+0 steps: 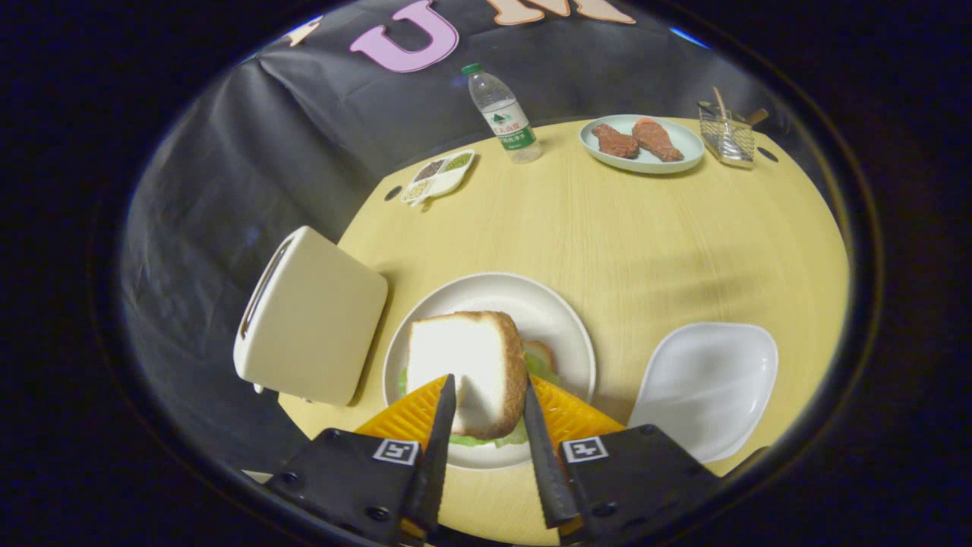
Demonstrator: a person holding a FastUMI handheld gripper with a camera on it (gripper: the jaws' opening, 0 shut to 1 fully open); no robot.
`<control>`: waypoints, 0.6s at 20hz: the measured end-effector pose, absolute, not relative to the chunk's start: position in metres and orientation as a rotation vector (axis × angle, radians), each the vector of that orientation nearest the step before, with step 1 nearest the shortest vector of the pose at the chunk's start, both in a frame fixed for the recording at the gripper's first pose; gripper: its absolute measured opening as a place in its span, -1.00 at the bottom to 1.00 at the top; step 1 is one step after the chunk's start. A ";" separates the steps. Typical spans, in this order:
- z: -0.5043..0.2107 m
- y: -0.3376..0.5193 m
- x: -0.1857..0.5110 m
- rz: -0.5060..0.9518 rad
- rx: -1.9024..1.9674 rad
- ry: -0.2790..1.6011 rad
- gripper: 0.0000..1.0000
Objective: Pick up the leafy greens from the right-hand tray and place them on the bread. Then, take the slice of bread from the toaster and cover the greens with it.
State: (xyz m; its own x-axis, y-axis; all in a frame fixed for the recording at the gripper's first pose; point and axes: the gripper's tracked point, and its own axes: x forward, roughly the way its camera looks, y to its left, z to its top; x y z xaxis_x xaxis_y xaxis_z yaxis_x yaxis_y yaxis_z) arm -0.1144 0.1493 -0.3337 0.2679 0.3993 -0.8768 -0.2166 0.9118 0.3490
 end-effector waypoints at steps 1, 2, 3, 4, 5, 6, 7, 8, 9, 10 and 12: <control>-0.333 0.146 -0.115 0.419 0.160 1.226 0.41; -0.331 0.146 -0.115 0.420 0.160 1.222 0.54; -0.329 0.145 -0.114 0.420 0.166 1.215 0.66; -0.325 0.146 -0.113 0.422 0.181 1.205 0.79; -0.321 0.145 -0.111 0.422 0.191 1.194 0.91; -0.320 0.144 -0.110 0.421 0.199 1.185 1.00; -0.316 0.143 -0.109 0.423 0.206 1.174 1.00; -0.309 0.142 -0.107 0.429 0.216 1.154 1.00; -0.302 0.142 -0.105 0.437 0.224 1.134 1.00; -0.295 0.141 -0.102 0.443 0.226 1.108 1.00; -0.275 0.138 -0.090 0.459 0.212 1.016 1.00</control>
State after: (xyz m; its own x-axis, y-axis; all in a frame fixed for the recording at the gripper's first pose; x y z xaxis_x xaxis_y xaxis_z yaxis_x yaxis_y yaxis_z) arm -0.0900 0.1377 -0.2751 0.4428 0.4628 -0.7679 -0.2699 0.8855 0.3781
